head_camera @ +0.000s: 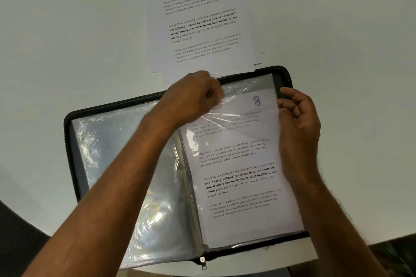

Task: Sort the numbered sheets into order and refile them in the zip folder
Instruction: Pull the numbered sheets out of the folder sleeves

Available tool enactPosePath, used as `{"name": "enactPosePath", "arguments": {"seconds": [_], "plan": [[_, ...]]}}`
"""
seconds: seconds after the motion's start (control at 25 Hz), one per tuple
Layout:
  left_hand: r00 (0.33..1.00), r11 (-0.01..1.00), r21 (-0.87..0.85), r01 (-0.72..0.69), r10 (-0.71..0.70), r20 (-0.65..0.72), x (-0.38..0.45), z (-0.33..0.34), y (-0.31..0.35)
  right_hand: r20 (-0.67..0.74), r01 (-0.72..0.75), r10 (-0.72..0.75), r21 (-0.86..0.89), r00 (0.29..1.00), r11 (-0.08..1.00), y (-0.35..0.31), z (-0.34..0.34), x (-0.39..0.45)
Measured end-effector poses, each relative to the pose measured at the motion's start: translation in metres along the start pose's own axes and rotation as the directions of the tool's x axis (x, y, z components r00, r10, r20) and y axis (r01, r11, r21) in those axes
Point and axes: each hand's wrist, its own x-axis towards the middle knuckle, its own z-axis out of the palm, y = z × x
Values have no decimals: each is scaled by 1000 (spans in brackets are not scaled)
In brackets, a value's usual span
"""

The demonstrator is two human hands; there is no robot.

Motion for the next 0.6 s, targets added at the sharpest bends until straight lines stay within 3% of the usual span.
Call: {"name": "enactPosePath", "arguments": {"seconds": [0.08,0.2,0.48,0.6], "plan": [[988,999,-7,47,-47,-149,4,-4,-3,22,-22,22,-20,1000,1000,0,-2,0],[913,984,-127,125,-164,-373,13,-16,-2,52,-44,47,-57,998,997,1,-6,0],[770,925,-361,119,-315,-555,35,-49,2,114,-50,66,-140,991,989,4,-9,-2],[751,910,-395,124,-346,-562,32,-57,1,104,-55,72,-160,992,986,6,-6,0]]}}
